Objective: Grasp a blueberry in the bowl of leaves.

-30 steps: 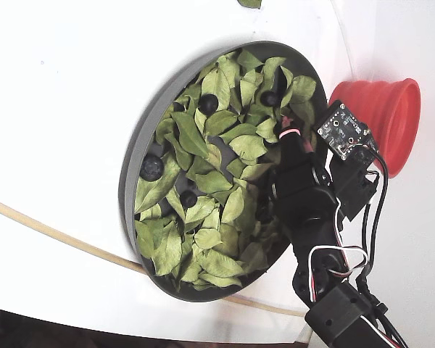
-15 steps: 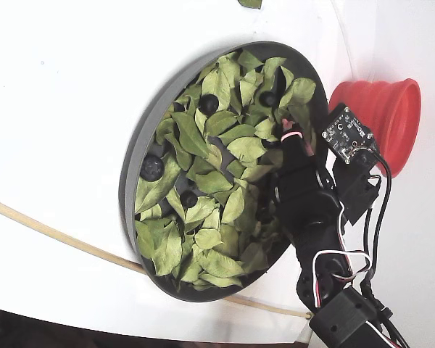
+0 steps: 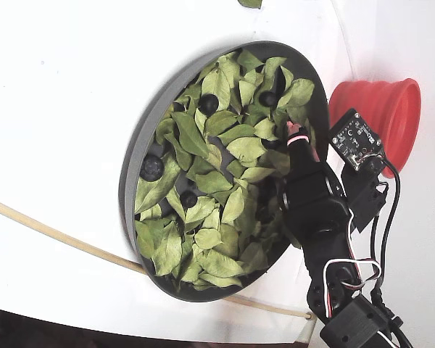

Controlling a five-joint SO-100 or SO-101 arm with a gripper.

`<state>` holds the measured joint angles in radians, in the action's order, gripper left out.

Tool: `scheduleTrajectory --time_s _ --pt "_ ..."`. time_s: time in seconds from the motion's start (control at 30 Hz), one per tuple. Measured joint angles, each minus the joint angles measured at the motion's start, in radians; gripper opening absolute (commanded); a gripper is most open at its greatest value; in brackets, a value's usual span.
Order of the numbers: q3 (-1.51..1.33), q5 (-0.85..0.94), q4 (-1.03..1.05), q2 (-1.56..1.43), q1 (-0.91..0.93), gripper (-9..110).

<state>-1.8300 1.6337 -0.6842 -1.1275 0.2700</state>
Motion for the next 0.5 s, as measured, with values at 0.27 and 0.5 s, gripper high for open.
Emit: scheduleTrajectory --time_s 0.27,0.5 --pt "-0.046 -0.023 0.043 -0.055 0.0 17" --pt "-0.077 -0.055 0.097 -0.117 -0.008 17"
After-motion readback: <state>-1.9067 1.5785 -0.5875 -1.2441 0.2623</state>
